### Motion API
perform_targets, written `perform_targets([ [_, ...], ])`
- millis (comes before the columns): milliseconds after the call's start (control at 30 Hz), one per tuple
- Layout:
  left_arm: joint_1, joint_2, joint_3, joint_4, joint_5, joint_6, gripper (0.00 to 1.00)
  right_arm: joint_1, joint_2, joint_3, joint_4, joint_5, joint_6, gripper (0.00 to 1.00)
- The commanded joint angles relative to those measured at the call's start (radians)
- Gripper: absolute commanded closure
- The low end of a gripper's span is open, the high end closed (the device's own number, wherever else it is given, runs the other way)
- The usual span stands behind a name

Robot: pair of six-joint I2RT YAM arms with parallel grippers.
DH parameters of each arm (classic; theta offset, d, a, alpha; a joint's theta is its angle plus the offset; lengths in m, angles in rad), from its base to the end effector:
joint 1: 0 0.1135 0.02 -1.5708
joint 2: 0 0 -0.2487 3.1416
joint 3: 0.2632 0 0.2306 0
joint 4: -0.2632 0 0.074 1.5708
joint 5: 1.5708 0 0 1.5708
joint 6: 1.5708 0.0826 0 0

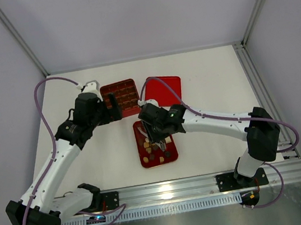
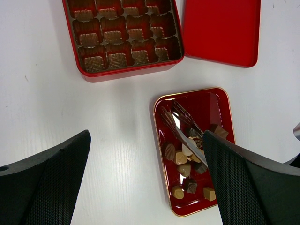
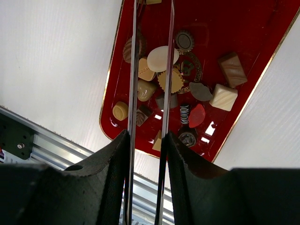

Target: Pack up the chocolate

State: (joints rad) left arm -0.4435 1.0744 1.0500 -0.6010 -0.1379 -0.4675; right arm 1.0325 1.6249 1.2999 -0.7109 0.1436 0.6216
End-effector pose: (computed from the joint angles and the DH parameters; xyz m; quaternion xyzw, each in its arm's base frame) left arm 0.2324 -0.0979 0.2955 -0.0420 0.8878 -0.1447 0.4349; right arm 0.1860 0.2884 0.2136 -0.1777 0.9456 0.1471 0.2294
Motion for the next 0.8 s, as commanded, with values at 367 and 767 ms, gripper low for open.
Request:
perform_targets([
  [367, 0.005, -0.019, -0.002, 0.032, 0.003, -0.005, 0.00, 0.006, -0.042, 0.002, 0.013, 0.010, 0.000, 0.74],
  [767, 0.005, -0.025, 0.033, 0.029, 0.003, -0.010, 0.00, 0.001, -0.109, 0.058, -0.055, 0.043, -0.028, 0.80],
])
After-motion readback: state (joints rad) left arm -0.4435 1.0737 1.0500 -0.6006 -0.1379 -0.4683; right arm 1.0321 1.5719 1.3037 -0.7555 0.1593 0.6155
